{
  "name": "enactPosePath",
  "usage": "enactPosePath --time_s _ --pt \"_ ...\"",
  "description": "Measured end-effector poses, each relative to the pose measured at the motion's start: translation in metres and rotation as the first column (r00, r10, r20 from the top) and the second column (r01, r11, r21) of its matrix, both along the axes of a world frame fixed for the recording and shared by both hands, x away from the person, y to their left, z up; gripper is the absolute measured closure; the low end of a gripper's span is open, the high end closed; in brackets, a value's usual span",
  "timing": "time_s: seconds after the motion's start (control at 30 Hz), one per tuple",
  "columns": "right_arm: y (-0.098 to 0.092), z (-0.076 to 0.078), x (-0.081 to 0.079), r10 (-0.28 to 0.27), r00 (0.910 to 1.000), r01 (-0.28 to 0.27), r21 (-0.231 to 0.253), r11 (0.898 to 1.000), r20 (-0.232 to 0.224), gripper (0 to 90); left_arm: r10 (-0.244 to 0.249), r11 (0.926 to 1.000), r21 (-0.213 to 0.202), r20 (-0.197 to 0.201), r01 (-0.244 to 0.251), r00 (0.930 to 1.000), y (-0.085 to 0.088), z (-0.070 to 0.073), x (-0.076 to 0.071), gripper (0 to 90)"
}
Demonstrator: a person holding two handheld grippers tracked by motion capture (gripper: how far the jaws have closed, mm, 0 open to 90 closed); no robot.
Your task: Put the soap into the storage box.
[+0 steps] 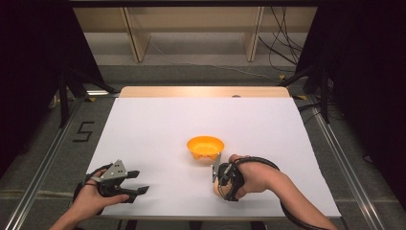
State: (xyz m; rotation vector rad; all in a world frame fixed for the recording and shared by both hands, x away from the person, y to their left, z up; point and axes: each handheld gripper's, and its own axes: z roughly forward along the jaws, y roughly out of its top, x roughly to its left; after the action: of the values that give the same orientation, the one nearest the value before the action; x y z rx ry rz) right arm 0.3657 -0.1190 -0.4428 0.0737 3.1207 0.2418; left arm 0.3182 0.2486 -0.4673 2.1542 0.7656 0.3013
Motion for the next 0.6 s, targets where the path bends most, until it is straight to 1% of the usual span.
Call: enactPosePath --time_s 0.03,0.1,0.13,0.17,0.2,0.23,0.27,0.3,0.33,0.37,0.4,0.43,0.47,0.5,0.57,0.6 --pt "0.000 0.001 0.000 -0.010 1.0000 0.010 0.001 1.000 0.000 33.8 0.001 1.0000 -0.001 0.000 -0.001 1.0000 0.000 0.000 0.000 31.4" --pt "-0.001 0.002 0.001 -0.003 1.0000 0.003 0.009 1.000 0.003 33.8 0.001 1.0000 0.000 -0.001 -0.001 1.0000 0.000 0.000 0.000 31.4" --pt "-0.002 0.002 0.005 0.041 0.9990 -0.041 0.022 0.999 0.018 33.8 0.001 1.0000 0.000 -0.001 -0.001 1.0000 0.000 0.000 0.000 31.4" --pt "-0.002 0.005 0.001 -0.016 0.9999 0.016 0.006 1.000 0.005 33.8 0.013 0.9998 -0.012 -0.018 -0.013 0.9997 -0.001 -0.001 -0.001 31.4" --pt "-0.002 0.005 0.002 -0.013 0.9999 0.013 0.012 1.000 0.002 33.8 0.019 0.9996 -0.020 -0.017 -0.020 0.9997 -0.002 -0.001 -0.001 31.5" --pt "-0.002 0.006 0.002 -0.022 0.9997 0.022 0.014 1.000 0.005 33.8 0.019 0.9996 -0.020 -0.016 -0.020 0.9997 -0.002 -0.001 -0.001 31.4" --pt "-0.002 0.007 0.003 -0.011 0.9999 0.011 0.006 1.000 0.006 33.8 0.019 0.9996 -0.021 -0.015 -0.020 0.9997 -0.001 -0.001 -0.001 31.4" --pt "-0.004 0.009 0.005 -0.013 0.9998 0.013 0.008 1.000 0.015 33.8 0.018 0.9996 -0.021 -0.014 -0.019 0.9997 -0.001 -0.001 -0.001 31.4" --pt "-0.004 0.009 0.005 -0.013 0.9998 0.013 0.008 1.000 0.015 33.8 0.018 0.9996 -0.021 -0.014 -0.019 0.9997 -0.001 -0.001 -0.001 31.4" --pt "-0.004 0.009 0.005 -0.029 0.9994 0.029 0.002 1.000 0.018 33.8 0.009 0.9999 -0.013 -0.001 -0.009 1.0000 -0.001 0.000 0.000 31.4" --pt "-0.004 0.011 0.005 -0.048 0.9989 0.048 -0.006 0.999 0.005 33.8 0.010 0.9999 0.004 0.001 -0.010 1.0000 0.000 0.000 0.000 31.4" --pt "-0.004 0.012 0.005 -0.047 0.9989 0.047 -0.002 0.999 0.009 33.8 0.003 0.9999 0.011 0.003 -0.003 1.0000 0.001 0.000 0.000 31.4" --pt "-0.004 0.011 0.008 -0.011 0.9996 0.011 0.007 1.000 0.024 33.8 0.003 0.9999 0.010 0.004 -0.003 1.0000 0.001 0.000 0.000 31.4" --pt "-0.005 0.013 0.009 -0.028 0.9992 0.027 0.006 1.000 0.028 33.7 0.004 1.0000 0.008 0.003 -0.004 1.0000 0.001 0.000 0.000 31.4" --pt "-0.005 0.014 0.008 -0.034 0.9992 0.034 0.007 0.999 0.023 33.8 0.008 0.9999 0.009 0.003 -0.008 1.0000 0.001 0.000 0.000 31.4" --pt "-0.005 0.017 0.008 -0.057 0.9980 0.057 -0.002 0.998 0.026 33.8 0.008 0.9999 0.009 0.003 -0.008 1.0000 0.001 0.000 0.000 31.4"
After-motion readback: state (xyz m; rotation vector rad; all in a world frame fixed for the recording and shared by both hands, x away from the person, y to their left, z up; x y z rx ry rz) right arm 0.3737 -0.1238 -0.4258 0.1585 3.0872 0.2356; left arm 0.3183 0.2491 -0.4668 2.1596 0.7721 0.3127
